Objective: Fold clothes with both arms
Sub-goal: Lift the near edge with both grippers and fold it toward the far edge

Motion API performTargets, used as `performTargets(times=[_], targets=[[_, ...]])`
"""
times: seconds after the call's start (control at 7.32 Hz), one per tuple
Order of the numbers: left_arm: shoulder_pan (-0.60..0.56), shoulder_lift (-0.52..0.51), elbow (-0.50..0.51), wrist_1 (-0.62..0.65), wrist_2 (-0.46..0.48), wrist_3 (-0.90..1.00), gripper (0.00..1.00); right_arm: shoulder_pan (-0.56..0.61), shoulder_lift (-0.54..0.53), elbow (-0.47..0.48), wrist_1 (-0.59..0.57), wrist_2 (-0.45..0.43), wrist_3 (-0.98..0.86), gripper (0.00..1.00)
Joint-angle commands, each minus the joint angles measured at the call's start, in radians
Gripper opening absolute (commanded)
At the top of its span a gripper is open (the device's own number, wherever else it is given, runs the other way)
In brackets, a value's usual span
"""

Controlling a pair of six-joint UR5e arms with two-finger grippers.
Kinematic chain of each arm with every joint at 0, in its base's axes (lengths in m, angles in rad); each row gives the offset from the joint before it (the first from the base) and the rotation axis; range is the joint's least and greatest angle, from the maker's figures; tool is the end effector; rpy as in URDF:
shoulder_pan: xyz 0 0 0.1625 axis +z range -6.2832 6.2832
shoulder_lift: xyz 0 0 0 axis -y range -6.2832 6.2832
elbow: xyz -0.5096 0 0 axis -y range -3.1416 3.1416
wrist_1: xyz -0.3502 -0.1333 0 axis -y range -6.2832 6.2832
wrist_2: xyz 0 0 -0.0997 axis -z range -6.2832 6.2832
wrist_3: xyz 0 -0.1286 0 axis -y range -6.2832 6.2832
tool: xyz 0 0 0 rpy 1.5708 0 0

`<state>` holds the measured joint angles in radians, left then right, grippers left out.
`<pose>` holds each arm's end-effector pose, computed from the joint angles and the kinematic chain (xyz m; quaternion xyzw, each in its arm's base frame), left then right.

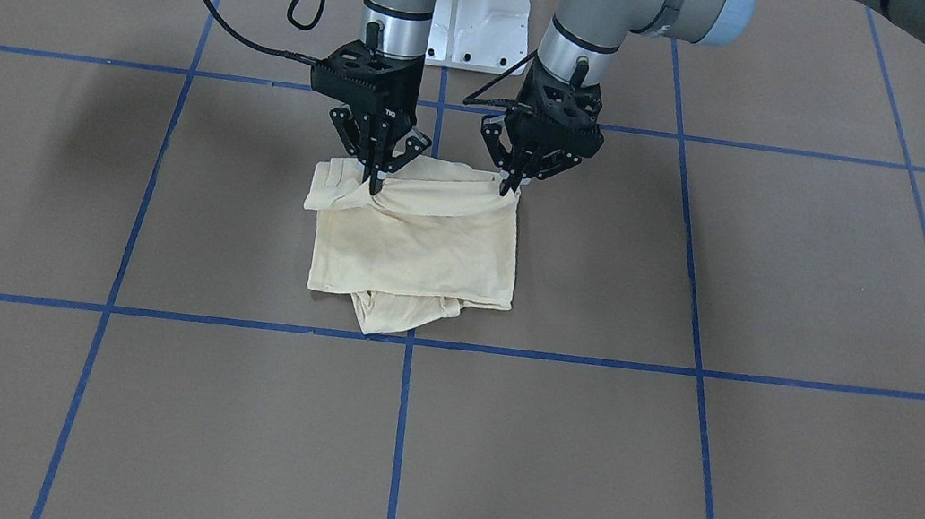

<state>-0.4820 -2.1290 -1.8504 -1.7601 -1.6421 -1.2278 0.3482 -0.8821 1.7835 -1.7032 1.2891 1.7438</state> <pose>0.5322 -0.4185 0.3155 0.1684 0.4622 -0.0430 0.8696 -0.5991 -0.3973 0.3008 0.1621 -0.3586 0.2874 0.8732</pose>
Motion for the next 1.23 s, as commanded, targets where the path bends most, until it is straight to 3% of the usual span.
performTargets(times=[0.0,0.14,0.41,0.55,0.68,0.82,0.96,1.09], targets=[[-0.038,-0.048,0.118,-0.013,0.002,0.039,0.00,0.043,0.060,-0.155,0.118,0.033,-0.041,0.00],[-0.058,-0.048,0.155,-0.044,0.002,0.060,0.00,0.067,0.086,-0.215,0.147,0.056,-0.082,0.00],[-0.092,-0.049,0.233,-0.134,0.002,0.096,0.00,0.090,0.094,-0.236,0.157,0.090,-0.086,0.00],[-0.105,-0.049,0.256,-0.159,0.002,0.096,0.00,0.100,0.094,-0.248,0.157,0.096,-0.107,0.99],[-0.113,-0.048,0.272,-0.191,0.002,0.117,0.99,0.132,0.109,-0.248,0.157,0.155,-0.148,1.00],[-0.130,-0.048,0.266,-0.214,-0.008,0.190,1.00,0.190,0.127,-0.239,0.149,0.305,-0.161,1.00],[-0.176,-0.043,0.260,-0.219,-0.045,0.280,1.00,0.204,0.135,-0.221,0.146,0.341,-0.174,1.00],[-0.231,-0.034,0.258,-0.220,-0.152,0.392,1.00,0.196,0.133,-0.220,0.146,0.338,-0.161,1.00]])
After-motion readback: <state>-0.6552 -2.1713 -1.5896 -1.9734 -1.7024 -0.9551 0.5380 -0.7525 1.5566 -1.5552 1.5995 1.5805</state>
